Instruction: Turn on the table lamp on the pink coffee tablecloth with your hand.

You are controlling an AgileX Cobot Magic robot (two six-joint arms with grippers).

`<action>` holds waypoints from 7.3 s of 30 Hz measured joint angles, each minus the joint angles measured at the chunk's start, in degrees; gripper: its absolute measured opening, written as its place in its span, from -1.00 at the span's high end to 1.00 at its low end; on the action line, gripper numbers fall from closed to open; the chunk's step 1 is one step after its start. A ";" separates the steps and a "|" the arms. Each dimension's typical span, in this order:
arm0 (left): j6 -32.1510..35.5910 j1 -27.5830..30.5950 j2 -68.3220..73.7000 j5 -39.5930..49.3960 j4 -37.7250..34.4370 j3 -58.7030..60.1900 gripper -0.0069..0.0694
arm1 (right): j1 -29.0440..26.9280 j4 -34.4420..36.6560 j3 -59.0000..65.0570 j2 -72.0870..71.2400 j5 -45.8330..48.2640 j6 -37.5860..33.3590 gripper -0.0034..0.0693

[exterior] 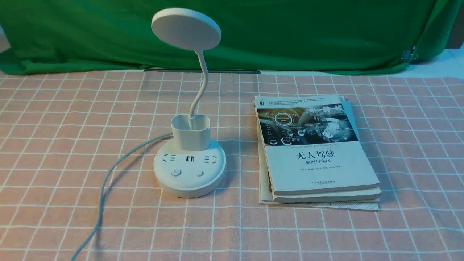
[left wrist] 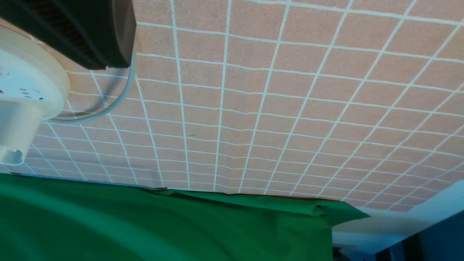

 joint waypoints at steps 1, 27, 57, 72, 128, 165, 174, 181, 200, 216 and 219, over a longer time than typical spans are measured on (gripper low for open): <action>0.00 0.00 0.00 0.00 0.00 0.00 0.76 | 0.00 0.00 0.00 0.00 0.00 0.00 0.28; 0.00 0.00 0.00 0.00 0.00 0.00 0.76 | 0.00 0.00 0.00 0.00 0.00 0.04 0.28; -19.74 -0.47 0.14 -0.12 -34.51 -11.87 0.76 | 0.00 0.00 0.00 0.00 -0.05 0.04 0.28; 8.33 -0.79 45.52 48.93 -14.63 -53.35 0.76 | 0.00 0.00 0.00 0.00 -0.05 0.04 0.28; -1.95 -34.81 109.86 27.05 2.81 -74.57 0.76 | 0.00 0.00 0.00 0.00 0.01 0.04 0.28; -8.48 -34.81 50.52 26.33 0.35 -46.66 0.76 | 0.00 0.00 0.00 0.00 -0.06 0.04 0.28; -8.81 -34.81 37.35 25.05 0.35 -45.61 0.76 | 0.00 0.00 0.00 0.00 0.00 0.04 0.28; -8.93 -34.81 34.28 24.32 4.89 -45.57 0.76 | 0.00 0.00 0.00 0.00 0.00 0.04 0.28; -1.90 -5.57 5.82 -8.45 -0.05 -7.75 0.76 | 0.00 0.00 0.00 0.00 -0.02 0.04 0.26; 1.12 2.54 0.01 -3.13 -2.09 0.02 0.76 | 0.00 0.00 0.00 0.00 0.04 0.04 0.26; 1.76 2.36 0.01 -0.14 -2.52 0.02 0.76 | 0.00 0.00 0.00 0.00 -0.01 0.04 0.26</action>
